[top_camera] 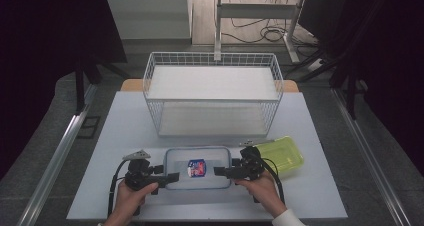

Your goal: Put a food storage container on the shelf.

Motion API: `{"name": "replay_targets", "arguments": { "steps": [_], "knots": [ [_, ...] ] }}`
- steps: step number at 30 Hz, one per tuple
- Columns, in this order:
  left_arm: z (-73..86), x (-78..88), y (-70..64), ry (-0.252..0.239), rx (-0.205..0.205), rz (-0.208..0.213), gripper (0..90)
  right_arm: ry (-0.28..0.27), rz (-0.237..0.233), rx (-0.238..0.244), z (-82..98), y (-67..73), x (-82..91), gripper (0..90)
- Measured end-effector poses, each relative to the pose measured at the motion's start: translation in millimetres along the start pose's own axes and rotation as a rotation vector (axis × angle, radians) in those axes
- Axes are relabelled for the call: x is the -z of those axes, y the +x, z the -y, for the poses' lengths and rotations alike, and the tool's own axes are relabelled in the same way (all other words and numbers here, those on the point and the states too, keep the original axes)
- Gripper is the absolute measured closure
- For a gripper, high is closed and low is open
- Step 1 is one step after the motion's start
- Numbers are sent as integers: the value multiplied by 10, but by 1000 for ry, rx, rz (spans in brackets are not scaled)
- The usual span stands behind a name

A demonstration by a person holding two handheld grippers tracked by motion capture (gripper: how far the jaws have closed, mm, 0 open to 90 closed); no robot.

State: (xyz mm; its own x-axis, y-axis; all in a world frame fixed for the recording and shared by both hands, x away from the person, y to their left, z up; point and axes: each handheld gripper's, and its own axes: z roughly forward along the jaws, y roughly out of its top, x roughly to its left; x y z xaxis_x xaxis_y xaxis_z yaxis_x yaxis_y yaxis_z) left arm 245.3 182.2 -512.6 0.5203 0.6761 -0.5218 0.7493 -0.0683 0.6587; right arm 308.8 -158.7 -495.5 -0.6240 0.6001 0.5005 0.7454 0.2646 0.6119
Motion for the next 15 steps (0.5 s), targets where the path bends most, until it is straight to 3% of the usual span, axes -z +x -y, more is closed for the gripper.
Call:
{"name": "replay_targets", "arguments": {
  "steps": [1, 2, 3, 4, 5, 15],
  "knots": [
    [3, 0, -1, 0, 0, -1, 259, -2, 11, -1, 4, 21, 36, 235],
    [3, 0, -1, 0, 0, -1, 259, -2, 11, -1, 4, 21, 36, 235],
    [5, 1, -4, -1, -6, -2, 258, -11, 16, 8, 5, 26, 82, 305],
    [5, 1, -4, -1, -6, -2, 258, -11, 16, 8, 5, 26, 82, 305],
    [8, 3, -9, 0, -11, -3, 258, -22, 11, 7, 7, 15, 133, 372],
    [27, 13, -44, -6, -30, -14, 258, -31, -4, -3, 22, 1, 179, 423]
  ]
}}
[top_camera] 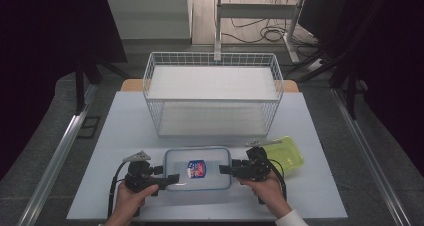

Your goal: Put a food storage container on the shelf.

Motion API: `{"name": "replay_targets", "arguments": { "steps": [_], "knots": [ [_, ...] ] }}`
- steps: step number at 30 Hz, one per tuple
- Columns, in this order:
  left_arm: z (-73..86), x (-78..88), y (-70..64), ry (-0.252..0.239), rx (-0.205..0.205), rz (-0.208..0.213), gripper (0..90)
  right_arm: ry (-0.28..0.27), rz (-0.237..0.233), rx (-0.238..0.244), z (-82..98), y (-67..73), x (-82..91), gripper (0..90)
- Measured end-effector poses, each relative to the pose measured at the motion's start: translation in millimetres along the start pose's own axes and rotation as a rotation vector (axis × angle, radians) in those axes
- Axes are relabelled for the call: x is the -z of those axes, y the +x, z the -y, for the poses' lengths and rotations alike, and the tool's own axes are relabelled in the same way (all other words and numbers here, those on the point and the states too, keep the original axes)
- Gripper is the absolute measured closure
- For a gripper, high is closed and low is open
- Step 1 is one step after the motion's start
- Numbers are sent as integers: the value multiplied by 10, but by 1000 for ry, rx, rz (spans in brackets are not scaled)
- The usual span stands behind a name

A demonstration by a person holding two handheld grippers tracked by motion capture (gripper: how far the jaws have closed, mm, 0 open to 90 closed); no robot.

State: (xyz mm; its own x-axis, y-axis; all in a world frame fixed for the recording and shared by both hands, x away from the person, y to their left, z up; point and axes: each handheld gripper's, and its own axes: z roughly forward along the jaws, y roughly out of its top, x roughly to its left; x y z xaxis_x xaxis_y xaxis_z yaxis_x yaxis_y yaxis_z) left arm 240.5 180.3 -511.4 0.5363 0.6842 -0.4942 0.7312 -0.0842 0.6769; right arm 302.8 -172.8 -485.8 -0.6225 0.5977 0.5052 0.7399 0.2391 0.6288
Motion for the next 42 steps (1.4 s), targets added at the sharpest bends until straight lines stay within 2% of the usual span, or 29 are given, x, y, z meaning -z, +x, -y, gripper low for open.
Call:
{"name": "replay_targets", "arguments": {
  "steps": [5, 6, 7, 10, 14, 18, 24, 28, 38, 42],
  "knots": [
    [7, 4, -6, -3, -10, -1, 259, -2, -14, -6, 12, -15, 9, 426],
    [10, 4, -7, -5, -10, -1, 260, 5, -11, 16, 15, -6, 8, 407],
    [10, 4, -7, -5, -10, -1, 260, 5, -11, 16, 15, -6, 8, 407],
    [11, 4, -2, -5, -10, 1, 259, 41, -5, 37, 38, 23, -35, 333],
    [13, 5, -6, -5, -13, 0, 258, 42, -14, 22, 35, 6, -42, 329],
    [17, 9, -17, -3, -22, -6, 257, 29, -32, -11, 41, -24, 9, 416],
    [34, 24, -44, -10, -38, -14, 262, 19, -43, -27, 60, -31, 29, 441],
    [48, 60, -49, -15, -49, -8, 300, 12, -59, -23, 83, -35, 64, 471],
    [54, 98, 11, -30, -7, 31, 364, 0, -71, -15, 113, -45, 86, 493],
    [50, 107, 8, -27, -16, 31, 372, -2, -67, -17, 117, -37, 88, 494]
  ]
}}
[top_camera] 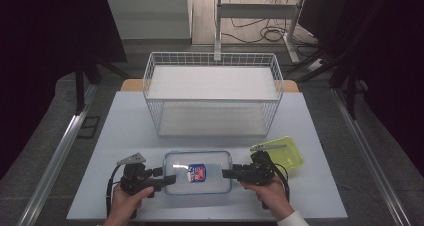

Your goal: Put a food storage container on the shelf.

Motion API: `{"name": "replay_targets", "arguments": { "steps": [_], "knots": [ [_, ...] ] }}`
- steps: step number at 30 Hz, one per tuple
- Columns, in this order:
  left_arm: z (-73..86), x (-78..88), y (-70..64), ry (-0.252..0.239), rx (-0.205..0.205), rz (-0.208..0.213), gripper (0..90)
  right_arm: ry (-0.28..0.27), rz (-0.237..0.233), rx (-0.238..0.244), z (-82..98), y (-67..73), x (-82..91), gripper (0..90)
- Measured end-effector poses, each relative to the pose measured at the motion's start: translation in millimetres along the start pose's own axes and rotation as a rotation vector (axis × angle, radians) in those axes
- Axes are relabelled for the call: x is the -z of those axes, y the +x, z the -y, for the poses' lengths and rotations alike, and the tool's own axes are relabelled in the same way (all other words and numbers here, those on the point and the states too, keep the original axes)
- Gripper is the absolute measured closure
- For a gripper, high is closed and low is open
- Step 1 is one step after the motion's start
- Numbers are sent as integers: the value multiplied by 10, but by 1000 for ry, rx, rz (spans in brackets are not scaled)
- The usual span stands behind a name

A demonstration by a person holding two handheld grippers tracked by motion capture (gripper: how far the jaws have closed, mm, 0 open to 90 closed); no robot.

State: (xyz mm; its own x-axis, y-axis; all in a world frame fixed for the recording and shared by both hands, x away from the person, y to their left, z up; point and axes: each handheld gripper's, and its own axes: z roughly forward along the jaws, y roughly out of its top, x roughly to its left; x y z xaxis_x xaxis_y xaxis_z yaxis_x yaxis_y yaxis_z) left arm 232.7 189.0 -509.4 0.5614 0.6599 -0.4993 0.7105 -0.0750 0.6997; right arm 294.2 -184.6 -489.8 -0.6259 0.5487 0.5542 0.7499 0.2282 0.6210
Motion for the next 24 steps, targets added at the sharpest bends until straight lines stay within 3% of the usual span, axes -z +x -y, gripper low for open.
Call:
{"name": "replay_targets", "arguments": {
  "steps": [12, 19, 24],
  "knots": [
    [74, 74, -64, -16, -36, -1, 424, -30, 0, 5, 79, 60, 41, 513],
    [106, 83, -115, -34, -34, -20, 429, -44, 12, 41, 124, 102, 61, 519],
    [114, 86, -137, -36, -33, -30, 428, -59, 8, 31, 148, 108, 67, 524]
  ]
}}
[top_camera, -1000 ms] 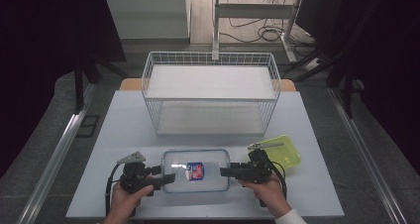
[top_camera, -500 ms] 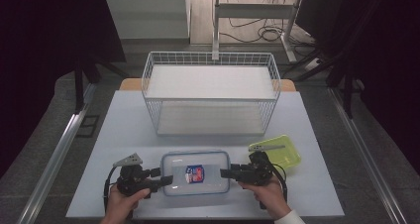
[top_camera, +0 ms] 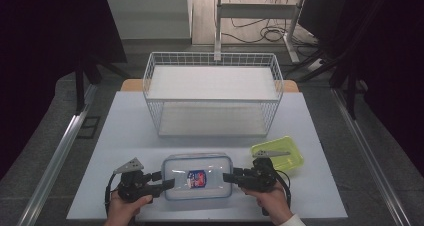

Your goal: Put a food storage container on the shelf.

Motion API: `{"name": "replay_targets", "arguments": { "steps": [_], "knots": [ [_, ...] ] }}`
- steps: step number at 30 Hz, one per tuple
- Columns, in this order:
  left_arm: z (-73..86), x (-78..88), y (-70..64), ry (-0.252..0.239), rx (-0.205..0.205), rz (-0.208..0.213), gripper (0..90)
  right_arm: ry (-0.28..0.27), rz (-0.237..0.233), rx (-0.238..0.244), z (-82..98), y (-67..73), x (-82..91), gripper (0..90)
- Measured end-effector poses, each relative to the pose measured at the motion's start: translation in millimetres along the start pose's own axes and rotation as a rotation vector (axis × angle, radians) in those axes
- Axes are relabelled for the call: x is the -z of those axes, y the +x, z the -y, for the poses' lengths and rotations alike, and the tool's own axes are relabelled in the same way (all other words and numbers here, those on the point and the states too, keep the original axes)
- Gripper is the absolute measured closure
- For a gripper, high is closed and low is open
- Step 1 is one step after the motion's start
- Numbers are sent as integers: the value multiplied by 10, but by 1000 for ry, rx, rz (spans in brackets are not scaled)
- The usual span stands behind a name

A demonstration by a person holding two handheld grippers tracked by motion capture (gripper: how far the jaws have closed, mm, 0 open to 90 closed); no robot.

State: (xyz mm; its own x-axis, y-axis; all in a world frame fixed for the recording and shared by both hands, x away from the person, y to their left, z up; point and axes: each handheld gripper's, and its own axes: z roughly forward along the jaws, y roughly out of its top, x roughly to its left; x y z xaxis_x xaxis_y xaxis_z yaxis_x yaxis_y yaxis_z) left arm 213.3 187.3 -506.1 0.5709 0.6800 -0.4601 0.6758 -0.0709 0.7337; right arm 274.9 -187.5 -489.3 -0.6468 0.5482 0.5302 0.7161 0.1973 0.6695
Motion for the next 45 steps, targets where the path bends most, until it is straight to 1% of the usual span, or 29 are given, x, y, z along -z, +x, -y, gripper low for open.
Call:
{"name": "replay_targets", "arguments": {
  "steps": [1, 3, 4, 9, 10, 14, 16, 17, 19, 20, 26, 28, 29, 30, 31, 33, 34, 35, 36, 37, 38, 39, 40, 41, 42, 43, 44, 45],
  "knots": [
    [0, 0, 0, 0, 0, 0, 429, 0, 0, 0, 0, 0, 0, 524],
    [-2, 2, -4, -1, -2, -3, 433, -7, -6, -18, 6, -6, 6, 529],
    [-9, 0, -17, 2, -9, -10, 433, -11, -2, -5, 7, -3, 8, 529],
    [-18, -1, -18, -2, -6, -7, 435, -16, 3, 1, 1, 4, 21, 529],
    [-33, 8, -30, -10, -11, -8, 435, -24, 1, 5, -6, 8, 30, 529],
    [-65, 28, -56, -17, -24, -13, 436, -32, -3, 10, -24, 20, 51, 529],
    [-90, 37, -63, -22, -29, -8, 440, -42, 3, 27, -47, 39, 75, 529],
    [-90, 37, -63, -22, -29, -8, 442, -42, 3, 27, -47, 39, 75, 529],
    [-115, 44, -69, -25, -34, -6, 443, -48, 4, 36, -66, 49, 92, 529],
    [-142, 48, -80, -29, -43, -12, 442, -58, 9, 51, -85, 59, 106, 528],
    [-232, 58, -105, -39, -58, -19, 442, -70, 14, 66, -152, 73, 145, 529],
    [-302, 69, -124, -47, -68, -18, 442, -84, 21, 85, -213, 101, 184, 529],
    [-302, 69, -124, -47, -68, -18, 441, -84, 21, 85, -213, 101, 184, 529],
    [-367, 81, -146, -52, -79, -18, 441, -96, 26, 96, -258, 123, 222, 529],
    [-367, 81, -146, -52, -79, -18, 441, -96, 26, 96, -258, 123, 222, 529],
    [-448, 94, -177, -59, -93, -18, 441, -105, 28, 106, -308, 140, 267, 529],
    [-514, 103, -204, -65, -103, -18, 441, -114, 32, 113, -362, 162, 317, 529],
    [-514, 103, -204, -65, -103, -18, 441, -114, 32, 113, -362, 162, 317, 529],
    [-589, 116, -240, -73, -116, -17, 441, -126, 35, 123, -419, 184, 373, 529],
    [-589, 116, -240, -73, -116, -17, 441, -126, 35, 123, -419, 184, 373, 529],
    [-649, 128, -267, -81, -126, -15, 441, -140, 41, 135, -484, 214, 439, 529],
    [-668, 133, -276, -84, -130, -14, 441, -140, 41, 135, -484, 214, 439, 529],
    [-720, 142, -294, -88, -141, -13, 442, -142, 40, 138, -500, 220, 453, 529],
    [-770, 150, -315, -94, -141, -11, 442, -148, 43, 143, -538, 235, 489, 529],
    [-841, 158, -333, -100, -149, -8, 443, -157, 46, 149, -603, 257, 543, 529],
    [-841, 158, -333, -100, -149, -8, 443, -157, 46, 149, -603, 257, 543, 529],
    [-909, 165, -348, -106, -159, -7, 443, -162, 50, 159, -670, 272, 588, 529],
    [-909, 165, -348, -106, -159, -7, 443, -162, 50, 159, -670, 272, 588, 529]
  ]
}}
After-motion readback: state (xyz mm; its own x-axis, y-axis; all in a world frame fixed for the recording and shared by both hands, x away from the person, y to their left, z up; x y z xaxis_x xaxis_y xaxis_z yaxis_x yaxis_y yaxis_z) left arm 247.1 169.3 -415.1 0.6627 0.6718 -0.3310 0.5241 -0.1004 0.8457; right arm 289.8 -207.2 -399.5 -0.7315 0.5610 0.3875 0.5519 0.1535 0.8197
